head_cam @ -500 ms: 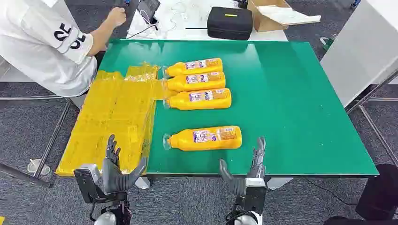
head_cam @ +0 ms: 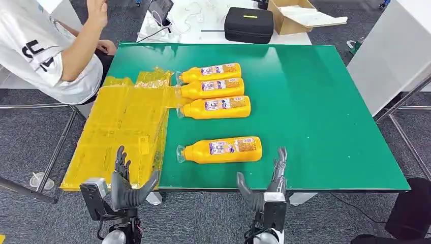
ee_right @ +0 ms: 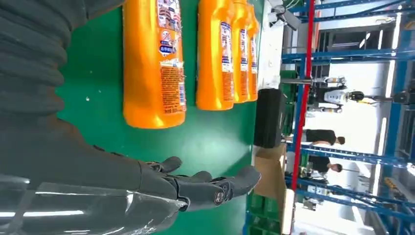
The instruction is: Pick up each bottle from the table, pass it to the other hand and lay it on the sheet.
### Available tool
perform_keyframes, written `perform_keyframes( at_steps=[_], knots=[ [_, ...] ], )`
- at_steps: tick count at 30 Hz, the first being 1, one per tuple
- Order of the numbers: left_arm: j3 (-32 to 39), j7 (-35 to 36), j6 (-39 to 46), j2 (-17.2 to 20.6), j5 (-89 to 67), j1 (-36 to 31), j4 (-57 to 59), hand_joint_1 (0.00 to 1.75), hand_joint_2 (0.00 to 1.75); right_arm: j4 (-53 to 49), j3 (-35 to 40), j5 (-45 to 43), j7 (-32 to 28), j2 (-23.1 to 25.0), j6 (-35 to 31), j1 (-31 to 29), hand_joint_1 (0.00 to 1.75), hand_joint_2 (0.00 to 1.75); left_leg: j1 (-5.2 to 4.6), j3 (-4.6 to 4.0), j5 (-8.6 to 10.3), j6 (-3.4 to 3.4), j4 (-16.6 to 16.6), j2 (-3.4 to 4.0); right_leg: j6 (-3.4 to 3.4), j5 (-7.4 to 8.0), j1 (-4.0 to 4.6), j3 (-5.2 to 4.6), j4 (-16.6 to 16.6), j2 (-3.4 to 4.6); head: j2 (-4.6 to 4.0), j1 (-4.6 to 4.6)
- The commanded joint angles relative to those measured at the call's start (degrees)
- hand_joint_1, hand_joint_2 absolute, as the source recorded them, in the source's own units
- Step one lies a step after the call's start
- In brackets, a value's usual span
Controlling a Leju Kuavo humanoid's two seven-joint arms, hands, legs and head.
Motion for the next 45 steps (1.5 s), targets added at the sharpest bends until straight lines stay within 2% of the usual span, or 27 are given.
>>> perform_keyframes(
  at_steps=[1,3,5,6,8,9,10,11,12,14,15,17,21,23,25,26,29,31,39,44,45],
  knots=[
    [-0.5,0.0,-0.4,0.9,0.2,-1.8,2.4,0.00,1.75,4.6,0.2,2.4,0.0,-2.2,0.0,-3.0,0.00,1.75,-0.02,0.28,-0.06,0.06,-0.1,0.04,-0.06,-0.06,0.01,0.28,-0.1,-0.03,0.00,0.00],
    [-0.5,-0.1,-0.5,1.0,0.2,-2.0,2.3,0.00,1.75,6.3,-0.2,4.4,0.0,-2.4,-0.3,-4.1,0.00,1.75,0.00,0.27,-0.05,0.05,-0.1,0.04,-0.05,-0.04,0.02,0.27,-0.1,-0.02,0.00,0.00],
    [0.1,0.0,-1.0,1.1,0.2,-2.6,2.8,0.00,1.75,5.9,-1.9,7.5,2.6,-2.6,1.6,-5.4,0.00,1.75,-0.01,0.51,-0.14,0.09,-0.1,0.05,-0.10,-0.13,0.04,0.53,-0.1,-0.05,0.00,0.00],
    [0.4,0.1,-1.3,1.1,0.2,-2.8,2.9,0.00,1.75,6.5,-1.7,11.6,5.0,-3.6,1.8,-6.4,0.00,1.75,-0.01,0.34,-0.06,0.07,-0.1,0.06,-0.06,-0.04,0.03,0.35,-0.1,-0.02,0.00,0.00],
    [0.9,0.3,-2.2,1.0,0.0,-3.3,3.5,0.00,1.75,6.8,-3.1,15.6,10.3,-5.3,4.0,-9.1,0.00,1.75,-0.02,0.52,-0.11,0.11,-0.1,0.09,-0.08,-0.08,0.03,0.53,-0.1,-0.02,0.00,0.00],
    [1.1,0.4,-2.9,1.0,0.0,-3.7,3.8,0.00,1.75,8.5,-2.9,19.4,13.8,-7.3,5.5,-12.0,0.00,1.75,-0.02,0.33,-0.04,0.09,-0.1,0.09,-0.05,-0.01,0.01,0.33,-0.1,0.00,0.00,0.00],
    [1.2,0.4,-3.0,0.9,0.0,-3.9,4.0,0.00,1.75,8.6,-3.5,19.4,14.7,-7.8,6.3,-13.3,0.00,1.75,-0.03,0.69,-0.14,0.16,-0.1,0.14,-0.10,-0.09,0.03,0.70,-0.2,-0.01,0.00,-0.02],
    [1.2,0.4,-3.0,0.8,0.0,-3.9,4.1,0.00,1.75,8.7,-3.8,19.4,15.0,-8.0,6.7,-13.8,0.00,1.75,-0.02,0.23,0.00,0.07,-0.1,0.10,-0.02,0.03,0.01,0.22,-0.1,0.03,0.00,0.00],
    [1.2,0.5,-3.6,0.8,-0.2,-4.1,4.3,0.00,1.75,10.5,-2.8,23.4,18.4,-9.6,8.5,-16.1,0.00,1.75,-0.02,0.36,-0.04,0.10,-0.1,0.12,-0.04,0.01,0.02,0.36,-0.1,0.04,0.00,-0.02],
    [1.4,0.6,-3.9,0.7,-0.3,-4.3,4.5,0.00,1.75,11.9,-3.2,23.9,19.9,-10.2,9.6,-18.7,0.00,1.75,-0.06,0.29,0.05,0.17,-0.1,0.10,0.00,0.06,-0.02,0.30,-0.1,0.02,0.00,0.00],
    [1.3,0.9,-4.4,0.7,-0.5,-4.6,4.8,0.00,1.75,13.7,-1.6,27.2,22.9,-11.6,11.0,-21.2,0.00,1.75,-0.05,0.21,0.06,0.15,-0.1,0.08,0.00,0.05,-0.02,0.24,-0.1,0.02,0.00,0.02],
    [1.8,1.1,-4.8,0.5,-0.7,-4.8,5.0,0.00,1.75,16.3,-1.2,28.7,24.9,-11.9,12.3,-24.5,0.00,1.75,-0.07,0.44,-0.01,0.19,-0.1,0.20,-0.03,0.03,-0.02,0.44,-0.1,0.10,0.00,-0.02],
    [2.0,1.9,-6.1,0.4,-1.4,-5.6,5.6,0.00,1.75,24.9,3.0,33.2,31.4,-13.0,19.7,-31.8,0.00,1.75,-0.08,0.34,0.04,0.20,0.0,0.18,-0.01,0.05,-0.03,0.35,-0.1,0.09,0.00,-0.04],
    [2.2,2.0,-6.2,0.3,-1.5,-5.8,5.7,0.00,1.75,26.5,3.7,33.4,31.7,-12.6,20.8,-33.0,0.00,1.75,-0.07,0.41,0.01,0.21,0.0,0.23,-0.01,0.04,-0.01,0.42,-0.1,0.13,0.00,-0.02],
    [2.4,2.3,-6.7,0.4,-2.0,-5.8,6.7,0.00,1.75,32.4,6.8,34.1,33.0,-12.8,26.3,-35.8,0.00,1.75,-0.09,0.44,0.02,0.21,-0.1,0.20,-0.01,0.03,-0.03,0.45,-0.1,0.10,0.00,0.00],
    [2.5,2.2,-6.8,0.4,-2.0,-6.0,7.0,0.00,1.75,33.3,7.3,34.2,33.0,-12.7,26.9,-36.2,0.00,1.75,-0.07,0.32,0.05,0.19,0.0,0.15,0.01,0.06,-0.02,0.33,-0.1,0.08,0.00,-0.02],
    [3.2,1.9,-7.6,0.2,-2.5,-7.0,8.7,0.00,1.75,39.5,10.8,33.2,31.9,-12.1,32.1,-39.8,0.00,1.75,-0.07,0.51,0.02,0.21,-0.1,0.18,-0.02,0.02,-0.01,0.53,-0.1,0.08,0.00,-0.02],
    [3.4,1.8,-7.8,0.2,-2.7,-7.6,9.3,0.00,1.75,41.7,12.4,31.9,31.0,-11.7,34.9,-41.3,0.00,1.75,-0.07,0.29,0.07,0.18,0.0,0.14,0.01,0.06,-0.02,0.32,-0.1,0.07,0.00,0.00],
    [3.7,1.5,-8.0,0.4,-3.2,-8.1,9.8,0.00,1.75,41.2,15.3,27.6,28.0,-12.6,37.7,-42.8,0.00,1.75,-0.09,0.35,0.04,0.19,0.0,0.06,-0.01,0.00,-0.03,0.40,0.0,-0.03,0.00,-0.02],
    [3.7,1.5,-8.0,0.4,-3.2,-8.1,9.7,0.00,1.75,41.1,15.2,27.4,27.9,-12.9,38.0,-43.1,0.00,1.75,-0.09,0.12,0.12,0.16,0.0,-0.02,0.03,0.05,-0.05,0.18,0.0,-0.07,0.02,-0.02],
    [3.7,1.5,-8.0,0.4,-3.2,-8.1,9.7,0.00,1.75,41.1,15.2,27.4,27.9,-12.9,38.0,-43.1,0.00,1.75,-0.08,0.28,0.06,0.19,0.0,-0.01,0.00,-0.01,-0.03,0.35,0.0,-0.09,0.00,0.00]
  ],
)
